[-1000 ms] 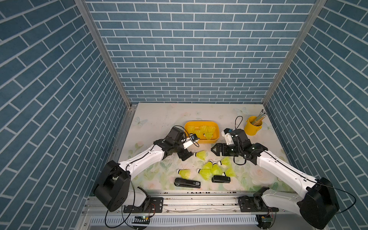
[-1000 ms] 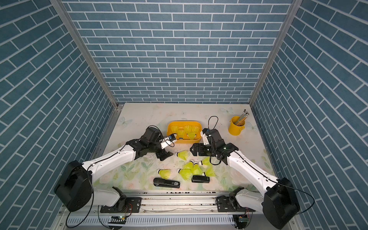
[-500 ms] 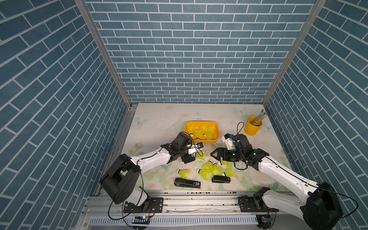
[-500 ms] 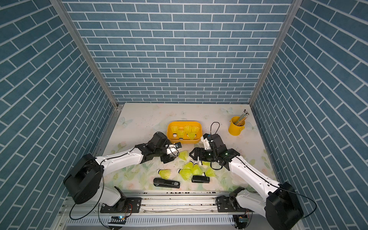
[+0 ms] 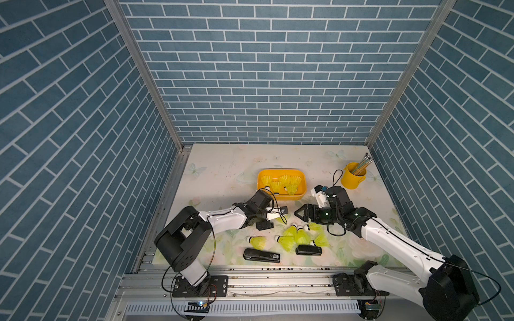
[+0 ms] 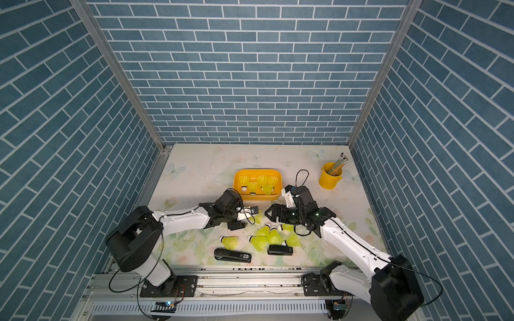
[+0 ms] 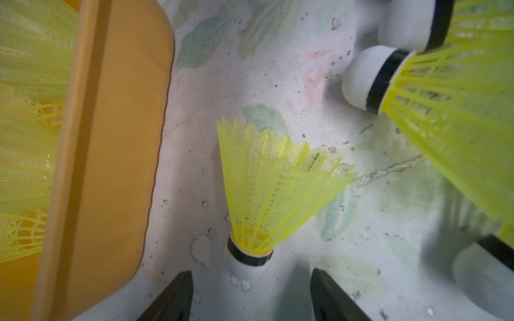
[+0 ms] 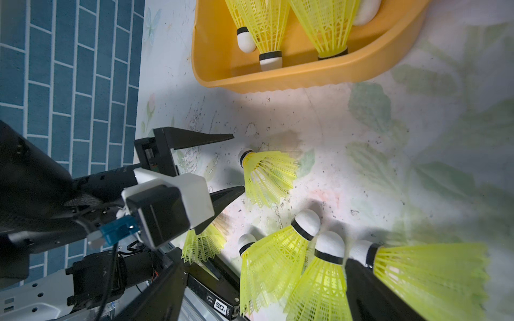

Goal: Put the shuttlecocks into the storage box
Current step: Pick up the shuttlecock at the center of the board.

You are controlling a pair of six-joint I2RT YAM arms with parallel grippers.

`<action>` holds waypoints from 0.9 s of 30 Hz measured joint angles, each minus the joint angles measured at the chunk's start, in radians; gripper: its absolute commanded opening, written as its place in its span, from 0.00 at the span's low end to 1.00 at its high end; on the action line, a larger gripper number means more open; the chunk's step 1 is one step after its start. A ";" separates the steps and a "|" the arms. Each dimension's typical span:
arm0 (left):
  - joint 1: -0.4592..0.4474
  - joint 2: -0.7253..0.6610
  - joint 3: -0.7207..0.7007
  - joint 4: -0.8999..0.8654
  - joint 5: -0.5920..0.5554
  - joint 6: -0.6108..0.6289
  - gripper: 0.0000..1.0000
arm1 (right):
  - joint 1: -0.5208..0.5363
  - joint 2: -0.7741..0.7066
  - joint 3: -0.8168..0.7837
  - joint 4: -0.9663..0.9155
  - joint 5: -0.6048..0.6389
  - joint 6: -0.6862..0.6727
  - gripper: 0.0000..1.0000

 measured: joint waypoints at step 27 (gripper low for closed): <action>-0.013 0.083 0.049 0.027 0.001 0.024 0.46 | -0.130 -0.027 -0.088 0.060 -0.083 0.101 0.88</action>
